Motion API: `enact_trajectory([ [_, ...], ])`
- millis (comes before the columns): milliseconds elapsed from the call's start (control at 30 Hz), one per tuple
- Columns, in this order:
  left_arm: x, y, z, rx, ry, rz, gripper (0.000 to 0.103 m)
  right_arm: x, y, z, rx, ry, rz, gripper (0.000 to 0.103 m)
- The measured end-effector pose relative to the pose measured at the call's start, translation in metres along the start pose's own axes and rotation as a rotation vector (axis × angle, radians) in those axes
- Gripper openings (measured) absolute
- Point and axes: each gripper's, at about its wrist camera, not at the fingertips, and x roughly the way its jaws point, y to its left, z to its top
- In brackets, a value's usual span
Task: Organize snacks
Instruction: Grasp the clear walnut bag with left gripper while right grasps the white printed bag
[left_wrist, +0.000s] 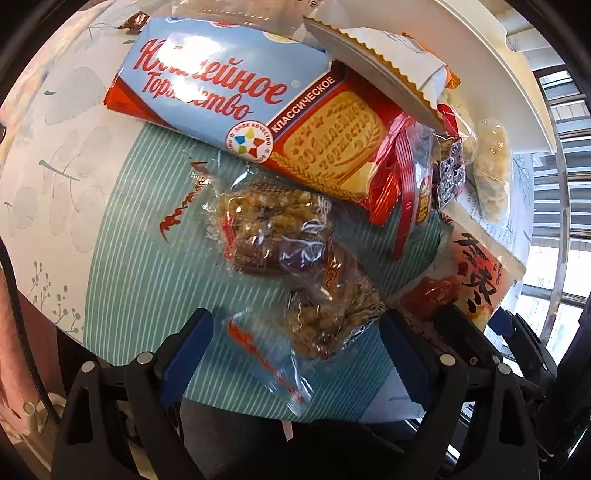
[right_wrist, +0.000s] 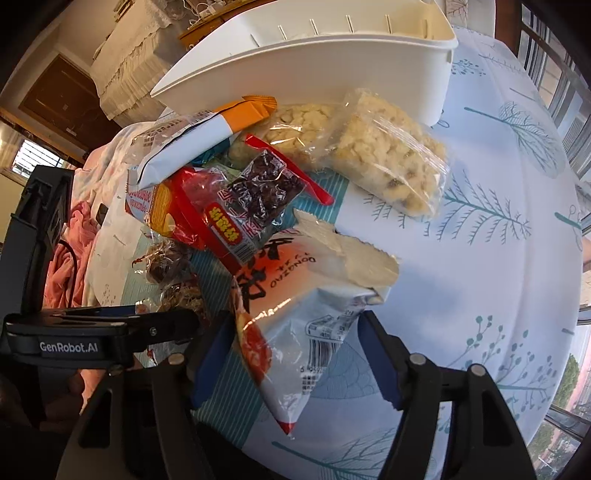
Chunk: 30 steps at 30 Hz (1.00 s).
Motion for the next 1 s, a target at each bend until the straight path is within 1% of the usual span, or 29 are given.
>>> enact_trajectory([
  [33, 0.002, -0.001, 0.001, 0.001, 0.005, 0.005, 0.091, -0.001, -0.002, -0.001, 0.001, -0.003, 0.004, 0.061],
  [100, 0.009, -0.006, 0.003, -0.001, 0.022, 0.012, 0.09, -0.002, -0.003, -0.002, 0.0, -0.007, 0.006, 0.06],
  [233, 0.014, -0.017, 0.0, 0.014, 0.01, 0.034, 0.085, -0.006, -0.008, -0.007, 0.007, -0.018, 0.02, 0.055],
  [300, 0.012, -0.02, -0.002, 0.014, -0.001, 0.027, 0.078, -0.009, -0.01, -0.009, 0.014, -0.026, 0.022, 0.052],
  [333, 0.011, -0.023, -0.003, 0.017, -0.005, 0.038, 0.07, -0.009, -0.011, -0.011, 0.016, -0.028, 0.023, 0.051],
  [367, 0.012, -0.027, -0.004, 0.019, -0.009, 0.042, 0.059, -0.011, -0.011, -0.012, 0.017, -0.03, 0.025, 0.049],
  [400, 0.011, -0.028, -0.005, 0.018, -0.011, 0.032, 0.054, -0.014, -0.012, -0.013, 0.018, -0.032, 0.025, 0.047],
  [433, 0.009, -0.03, -0.006, 0.014, -0.006, 0.006, 0.043, -0.016, -0.013, -0.014, 0.02, -0.03, 0.024, 0.045],
  [467, 0.009, -0.032, -0.007, 0.008, 0.0, -0.004, 0.042, -0.017, -0.014, -0.014, 0.026, -0.026, 0.024, 0.043],
  [567, 0.009, -0.042, -0.002, 0.006, 0.01, 0.018, 0.041, -0.024, -0.019, -0.016, 0.047, -0.014, 0.025, 0.04],
  [633, 0.008, -0.045, -0.002, 0.0, 0.022, 0.037, 0.041, -0.029, -0.02, -0.017, 0.062, -0.01, 0.028, 0.039],
  [767, 0.0, -0.049, -0.003, 0.002, 0.044, 0.046, 0.041, -0.041, -0.024, -0.021, 0.105, -0.008, 0.037, 0.038],
  [900, -0.017, -0.059, -0.012, 0.032, 0.044, 0.06, 0.041, -0.056, -0.029, -0.026, 0.148, -0.015, 0.051, 0.038],
  [1000, -0.039, -0.072, -0.022, 0.061, 0.03, 0.068, 0.04, -0.07, -0.028, -0.028, 0.179, -0.027, 0.069, 0.038],
])
